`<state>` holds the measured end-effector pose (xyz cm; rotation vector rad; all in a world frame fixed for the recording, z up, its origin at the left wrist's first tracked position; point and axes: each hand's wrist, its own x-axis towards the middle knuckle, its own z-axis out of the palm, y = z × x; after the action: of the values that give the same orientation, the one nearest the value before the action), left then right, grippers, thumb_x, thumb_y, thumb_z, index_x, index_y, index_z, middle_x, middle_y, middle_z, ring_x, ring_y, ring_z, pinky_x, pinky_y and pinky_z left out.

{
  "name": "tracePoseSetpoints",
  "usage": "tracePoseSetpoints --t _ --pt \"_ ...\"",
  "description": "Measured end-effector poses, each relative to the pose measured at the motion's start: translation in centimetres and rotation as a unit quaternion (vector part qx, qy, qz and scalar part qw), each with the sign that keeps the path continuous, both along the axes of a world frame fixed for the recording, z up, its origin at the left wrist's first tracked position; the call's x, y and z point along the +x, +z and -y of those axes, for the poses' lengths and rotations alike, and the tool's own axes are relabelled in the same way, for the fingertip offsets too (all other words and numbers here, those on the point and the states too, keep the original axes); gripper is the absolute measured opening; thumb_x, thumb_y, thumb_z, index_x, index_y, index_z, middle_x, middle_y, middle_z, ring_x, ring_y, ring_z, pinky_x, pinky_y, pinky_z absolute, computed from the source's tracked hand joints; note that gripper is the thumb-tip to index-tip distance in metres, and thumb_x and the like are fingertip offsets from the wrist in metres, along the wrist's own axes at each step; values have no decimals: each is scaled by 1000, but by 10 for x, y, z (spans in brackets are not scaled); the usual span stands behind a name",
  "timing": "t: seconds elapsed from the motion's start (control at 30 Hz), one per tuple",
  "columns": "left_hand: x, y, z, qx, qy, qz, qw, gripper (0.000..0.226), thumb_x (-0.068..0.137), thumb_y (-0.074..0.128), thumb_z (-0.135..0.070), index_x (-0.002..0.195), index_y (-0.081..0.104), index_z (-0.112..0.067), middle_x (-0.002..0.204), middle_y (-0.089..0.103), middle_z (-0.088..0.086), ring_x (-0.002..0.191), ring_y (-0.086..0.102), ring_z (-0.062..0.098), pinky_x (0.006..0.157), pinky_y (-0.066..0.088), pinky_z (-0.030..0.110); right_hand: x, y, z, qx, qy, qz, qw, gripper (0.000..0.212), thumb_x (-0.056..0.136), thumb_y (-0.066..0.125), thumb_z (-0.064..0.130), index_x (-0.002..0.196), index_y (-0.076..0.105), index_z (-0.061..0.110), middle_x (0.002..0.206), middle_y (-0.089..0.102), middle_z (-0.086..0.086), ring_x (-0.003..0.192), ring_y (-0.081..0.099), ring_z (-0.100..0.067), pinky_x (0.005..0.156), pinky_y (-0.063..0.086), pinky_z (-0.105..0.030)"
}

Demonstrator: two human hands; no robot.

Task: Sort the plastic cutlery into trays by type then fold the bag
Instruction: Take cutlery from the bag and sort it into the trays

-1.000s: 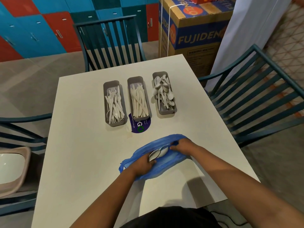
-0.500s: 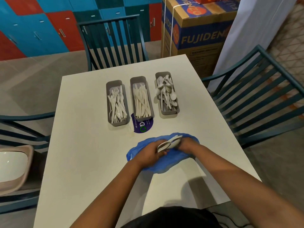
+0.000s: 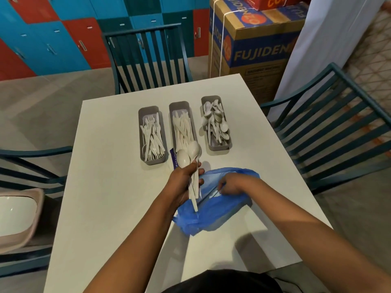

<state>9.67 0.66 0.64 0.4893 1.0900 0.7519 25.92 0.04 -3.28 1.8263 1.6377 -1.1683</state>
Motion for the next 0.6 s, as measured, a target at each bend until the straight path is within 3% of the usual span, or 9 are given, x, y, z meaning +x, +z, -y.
tracePoseSetpoints --t 0.07,0.13,0.2,0.27,0.4,0.5,0.6 --pt "3 1 -4 -35 38 11 999 25 99 45 -17 80 58 -6 65 52 7 55 51 12 39 43 16 -4 17 -4 61 -34 -66 995 25 93 49 20 111 65 13 119 61 -4 103 57 -21 90 46 -30" --pt "3 1 -6 -45 46 1 998 27 99 46 -21 78 58 -7 63 53 5 54 54 9 38 41 16 -8 30 -6 101 -126 -146 976 18 92 49 15 85 66 13 93 63 -7 73 58 -17 63 47 -25" --pt "3 -2 -6 -43 31 -14 999 27 98 48 -24 80 59 -7 57 56 2 46 56 6 38 41 16 -14 40 -7 120 -214 -206 947 26 92 47 15 69 59 14 72 58 -4 55 51 -15 49 41 -21" --pt "3 -5 -5 -37 7 -24 999 27 97 49 -27 83 60 -7 53 58 2 44 55 6 39 42 17 -19 47 -7 134 -270 -252 919 30 95 46 22 70 58 13 67 54 -1 52 47 -14 47 38 -20" --pt "6 -3 -1 -13 -5 -49 999 24 97 50 -25 85 63 -9 57 63 1 45 58 6 44 45 17 -26 54 -5 121 -324 -344 873 24 94 52 33 83 59 13 77 57 -1 59 51 -13 51 43 -23" --pt "8 -4 -4 -13 15 -47 999 23 96 52 -25 87 63 -8 70 67 7 57 64 11 53 52 20 -28 51 -2 97 -291 -356 883 17 89 63 25 84 55 11 81 59 -4 64 57 -13 51 49 -23" --pt "13 -2 -10 4 27 -57 998 24 95 53 -23 100 64 -2 82 65 12 68 64 19 60 54 27 -34 48 -3 107 -277 -343 891 23 88 64 17 73 49 10 69 55 -7 58 56 -16 54 51 -26"
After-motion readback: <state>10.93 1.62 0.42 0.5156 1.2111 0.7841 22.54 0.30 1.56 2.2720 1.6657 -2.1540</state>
